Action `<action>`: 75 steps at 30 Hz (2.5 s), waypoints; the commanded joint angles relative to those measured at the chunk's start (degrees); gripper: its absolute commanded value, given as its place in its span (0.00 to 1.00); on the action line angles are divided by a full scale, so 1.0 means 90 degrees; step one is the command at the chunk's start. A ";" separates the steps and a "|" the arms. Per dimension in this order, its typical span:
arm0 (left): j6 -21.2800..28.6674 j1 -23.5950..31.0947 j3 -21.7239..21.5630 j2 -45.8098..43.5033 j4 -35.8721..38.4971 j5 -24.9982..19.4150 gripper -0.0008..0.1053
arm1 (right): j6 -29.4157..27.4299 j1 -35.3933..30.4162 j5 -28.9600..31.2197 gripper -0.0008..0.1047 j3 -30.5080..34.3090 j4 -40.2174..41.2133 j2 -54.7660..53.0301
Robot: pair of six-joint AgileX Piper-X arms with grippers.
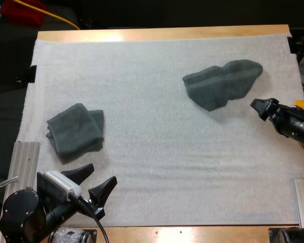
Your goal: Pick towel from pile, fold and stack
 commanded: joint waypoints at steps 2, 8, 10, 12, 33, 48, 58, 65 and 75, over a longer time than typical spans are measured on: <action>-0.0064 -0.0027 -0.0054 0.0003 -0.0071 -0.0065 0.66 | 0.0173 -0.0014 0.0051 0.72 -0.0060 -0.0213 0.0141; -0.0064 -0.0027 -0.0054 0.0003 -0.0071 -0.0062 0.66 | 0.0621 0.0225 0.0559 0.72 -0.0060 -0.0477 0.0615; -0.0064 -0.0027 -0.0054 0.0003 -0.0071 -0.0062 0.66 | 0.0699 0.0400 0.0739 0.72 -0.0060 -0.0524 0.0836; -0.0064 -0.0027 -0.0054 0.0003 -0.0071 -0.0062 0.66 | 0.0756 0.0602 0.0772 0.72 -0.0060 -0.0668 0.1078; -0.0064 -0.0027 -0.0054 0.0003 0.0049 0.0282 0.66 | 0.2773 0.1165 0.1239 0.72 -0.0060 -0.3297 0.3606; -0.0064 -0.0027 -0.0054 0.0003 0.0364 0.0285 0.66 | 0.3782 0.1165 0.1286 0.72 -0.0060 -0.5249 0.5026; -0.0064 -0.0027 -0.0054 0.0003 0.0364 0.0334 0.66 | 0.3953 0.1165 0.0990 0.28 -0.0426 -0.5363 0.5447; -0.0064 -0.0027 -0.0054 0.0003 0.0364 0.0381 0.66 | 0.3544 0.1174 0.0197 0.03 -0.0672 -0.5340 0.5359; -0.0064 -0.0027 -0.0054 0.0003 0.0364 0.0381 0.66 | -0.0612 0.1545 0.0664 0.03 -0.1619 -0.2575 0.3724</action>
